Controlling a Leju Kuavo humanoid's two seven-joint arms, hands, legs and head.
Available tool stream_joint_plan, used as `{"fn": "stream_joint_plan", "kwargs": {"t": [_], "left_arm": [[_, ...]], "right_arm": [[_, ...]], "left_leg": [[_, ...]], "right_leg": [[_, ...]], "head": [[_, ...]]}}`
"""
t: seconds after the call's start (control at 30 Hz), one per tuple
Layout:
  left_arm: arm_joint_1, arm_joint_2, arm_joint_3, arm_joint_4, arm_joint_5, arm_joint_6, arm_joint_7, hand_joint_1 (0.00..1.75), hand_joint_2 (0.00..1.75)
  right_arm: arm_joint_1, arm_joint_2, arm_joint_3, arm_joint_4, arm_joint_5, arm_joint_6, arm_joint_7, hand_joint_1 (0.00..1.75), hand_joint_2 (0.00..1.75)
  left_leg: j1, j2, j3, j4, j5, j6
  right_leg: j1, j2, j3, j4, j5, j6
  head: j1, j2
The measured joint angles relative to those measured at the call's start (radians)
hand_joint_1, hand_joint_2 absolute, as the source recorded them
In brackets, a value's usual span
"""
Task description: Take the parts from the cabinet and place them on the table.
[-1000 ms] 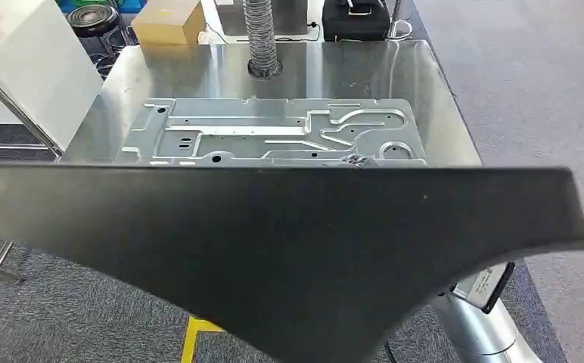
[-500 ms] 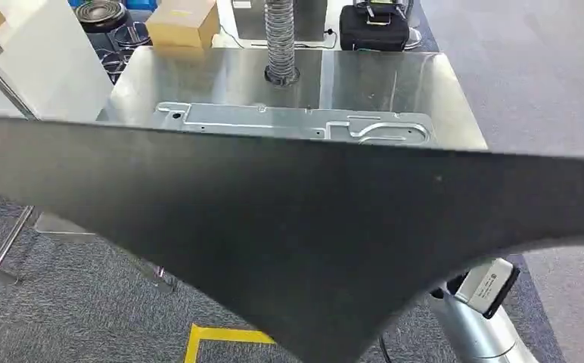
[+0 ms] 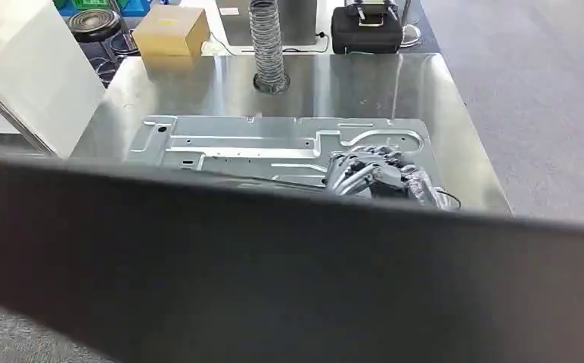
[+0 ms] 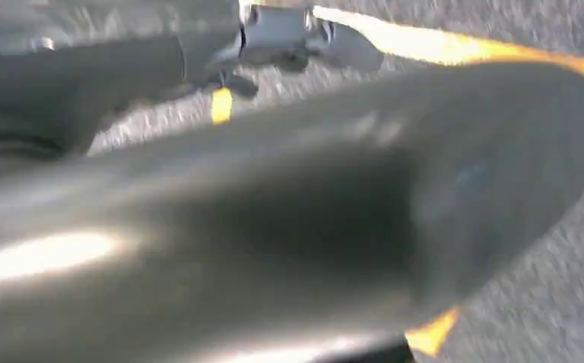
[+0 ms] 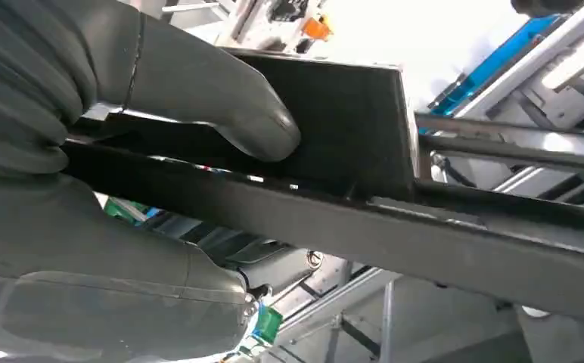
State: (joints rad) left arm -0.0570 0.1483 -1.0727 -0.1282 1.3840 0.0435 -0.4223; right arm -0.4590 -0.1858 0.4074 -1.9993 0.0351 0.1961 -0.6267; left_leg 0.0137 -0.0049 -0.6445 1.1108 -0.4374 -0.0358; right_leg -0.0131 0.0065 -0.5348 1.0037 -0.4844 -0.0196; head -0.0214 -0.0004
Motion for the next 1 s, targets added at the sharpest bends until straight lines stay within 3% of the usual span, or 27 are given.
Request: {"fn": "stream_joint_plan", "kwargs": {"t": [0.03, 0.1, 0.17, 0.2, 0.23, 0.4, 0.43, 0.47, 0.5, 0.53, 0.6, 0.63, 0.73, 0.8, 0.83, 0.87, 0.93, 0.97, 1.0], "left_arm": [[0.002, 0.002, 0.000, 0.000, 0.000, 0.000, 0.000, 0.00, 0.00], [0.000, 0.005, -0.003, 0.001, 0.000, 0.000, -0.002, 0.00, 0.00], [0.002, 0.007, -0.010, 0.001, 0.000, 0.000, -0.006, 0.00, 0.00], [0.002, 0.007, -0.013, 0.001, 0.000, -0.001, -0.008, 0.00, 0.00], [0.002, 0.007, -0.015, 0.001, -0.001, -0.001, -0.010, 0.00, 0.00], [0.002, 0.007, -0.016, 0.001, -0.001, -0.001, -0.010, 0.00, 0.00], [0.000, 0.010, -0.017, 0.001, -0.001, -0.002, -0.011, 0.00, 0.00], [-0.002, 0.010, -0.018, 0.001, -0.001, -0.002, -0.011, 0.00, 0.00], [0.000, 0.010, -0.019, 0.001, 0.000, -0.002, -0.011, 0.00, 0.00], [-0.001, 0.010, -0.021, 0.001, 0.000, -0.002, -0.009, 0.00, 0.00], [-0.002, 0.010, -0.025, 0.001, 0.000, -0.002, -0.009, 0.00, 0.00], [-0.003, 0.010, -0.027, 0.002, 0.000, -0.002, -0.009, 0.00, 0.00], [-0.003, 0.012, -0.035, 0.003, 0.000, -0.002, -0.008, 0.00, 0.00], [-0.006, 0.016, -0.037, 0.003, 0.000, -0.003, -0.008, 0.00, 0.00], [-0.008, 0.018, -0.039, 0.003, 0.000, -0.003, -0.009, 0.00, 0.00], [-0.009, 0.019, -0.040, 0.003, 0.000, -0.003, -0.009, 0.00, 0.00], [-0.007, 0.021, -0.041, 0.003, 0.000, -0.003, -0.008, 0.00, 0.00], [-0.005, 0.021, -0.041, 0.003, 0.000, -0.003, -0.008, 0.00, 0.00], [-0.003, 0.021, -0.042, 0.003, 0.000, -0.004, -0.008, 0.00, 0.00]], "right_arm": [[0.000, -0.002, -0.002, -0.004, -0.004, 0.000, -0.001, 1.75, 1.75], [0.001, -0.009, -0.004, -0.010, -0.007, -0.005, -0.005, 1.75, 1.75], [0.008, -0.018, -0.009, -0.019, -0.003, -0.015, -0.008, 1.75, 1.75], [0.008, -0.022, -0.011, -0.025, 0.000, -0.018, -0.011, 1.75, 1.75], [0.011, -0.026, -0.013, -0.032, 0.002, -0.019, -0.013, 1.75, 1.75], [0.011, -0.029, -0.014, -0.034, 0.004, -0.021, -0.015, 1.75, 1.75], [0.011, -0.035, -0.018, -0.041, 0.010, -0.025, -0.016, 1.75, 1.75], [0.022, -0.043, -0.020, -0.046, 0.011, -0.033, -0.018, 1.75, 1.75], [0.030, -0.046, -0.023, -0.057, 0.018, -0.036, -0.016, 1.75, 1.75], [0.030, -0.049, -0.023, -0.064, 0.021, -0.037, -0.013, 1.75, 1.75], [0.032, -0.053, -0.026, -0.075, 0.029, -0.045, -0.003, 1.75, 1.75], [0.035, -0.055, -0.028, -0.078, 0.030, -0.050, 0.000, 1.75, 1.75], [0.041, -0.063, -0.036, -0.093, 0.034, -0.053, 0.002, 1.75, 1.75], [0.043, -0.065, -0.039, -0.100, 0.035, -0.053, 0.003, 1.75, 1.75], [0.043, -0.065, -0.041, -0.103, 0.035, -0.053, 0.003, 1.75, 1.75], [0.044, -0.066, -0.043, -0.105, 0.036, -0.054, 0.003, 1.75, 1.75], [0.048, -0.067, -0.044, -0.105, 0.049, -0.065, 0.007, 1.75, 1.75], [0.051, -0.067, -0.044, -0.107, 0.059, -0.074, 0.012, 1.75, 1.75], [0.052, -0.067, -0.044, -0.107, 0.073, -0.082, 0.021, 1.75, 1.75]], "left_leg": [[0.000, 0.001, 0.028, -0.085, 0.038, 0.005], [-0.010, 0.001, 0.046, -0.098, 0.013, 0.022], [-0.013, -0.001, 0.042, -0.098, 0.008, 0.031], [-0.007, -0.001, 0.049, -0.107, 0.008, 0.038], [-0.004, -0.001, 0.058, -0.115, 0.010, 0.045], [-0.003, -0.001, 0.059, -0.117, 0.008, 0.048], [-0.003, 0.000, 0.063, -0.117, 0.005, 0.053], [-0.006, 0.000, 0.069, -0.117, -0.004, 0.060], [-0.009, -0.001, 0.084, -0.116, -0.016, 0.060], [-0.010, -0.002, 0.095, -0.115, -0.023, 0.059], [-0.012, -0.003, 0.114, -0.115, -0.039, 0.052], [-0.017, -0.004, 0.114, -0.111, -0.046, 0.046], [-0.017, -0.002, 0.116, -0.115, -0.056, 0.030], [-0.014, -0.001, 0.123, -0.106, -0.068, 0.018], [-0.013, 0.000, 0.107, -0.065, -0.090, 0.011], [-0.010, 0.000, 0.071, 0.007, -0.125, 0.005], [-0.007, 0.000, -0.025, 0.177, -0.188, -0.002], [-0.005, 0.000, -0.060, 0.225, -0.187, -0.004], [-0.004, 0.000, -0.066, 0.212, -0.158, -0.003]], "right_leg": [[0.000, 0.000, 0.011, -0.001, -0.010, 0.004], [0.005, 0.002, 0.009, 0.000, -0.015, 0.016], [0.003, 0.000, 0.013, -0.007, -0.018, 0.026], [0.007, -0.001, 0.018, -0.011, -0.023, 0.034], [0.002, -0.001, 0.016, 0.011, -0.035, 0.037], [0.004, -0.002, 0.009, 0.022, -0.040, 0.037], [0.003, -0.001, -0.027, 0.093, -0.073, 0.037], [0.001, -0.002, -0.141, 0.284, -0.143, 0.041], [0.001, -0.002, -0.185, 0.314, -0.103, 0.040], [0.001, -0.002, -0.161, 0.245, -0.048, 0.036], [0.002, -0.004, -0.085, 0.048, 0.069, 0.025], [0.006, -0.006, -0.074, 0.028, 0.053, 0.023], [0.011, 0.000, -0.074, 0.015, 0.044, 0.012], [0.001, 0.000, -0.061, 0.006, 0.043, 0.004], [0.000, -0.001, -0.054, 0.005, 0.039, -0.003], [0.000, -0.001, -0.050, 0.005, 0.034, -0.006], [0.001, -0.001, -0.041, 0.005, 0.025, -0.008], [0.001, -0.001, -0.035, 0.005, 0.020, -0.008], [0.001, 0.001, -0.028, 0.005, 0.015, -0.007]], "head": [[0.000, 0.000], [-0.002, 0.000], [0.000, 0.000], [0.001, 0.000], [0.000, 0.000], [0.002, 0.000], [0.000, 0.000], [0.001, 0.000], [0.001, 0.000], [0.001, 0.000], [0.001, 0.000], [-0.004, 0.000], [-0.015, 0.000], [-0.017, 0.000], [-0.030, 0.000], [-0.046, 0.000], [-0.050, 0.000], [-0.051, 0.000], [-0.050, 0.000]]}}
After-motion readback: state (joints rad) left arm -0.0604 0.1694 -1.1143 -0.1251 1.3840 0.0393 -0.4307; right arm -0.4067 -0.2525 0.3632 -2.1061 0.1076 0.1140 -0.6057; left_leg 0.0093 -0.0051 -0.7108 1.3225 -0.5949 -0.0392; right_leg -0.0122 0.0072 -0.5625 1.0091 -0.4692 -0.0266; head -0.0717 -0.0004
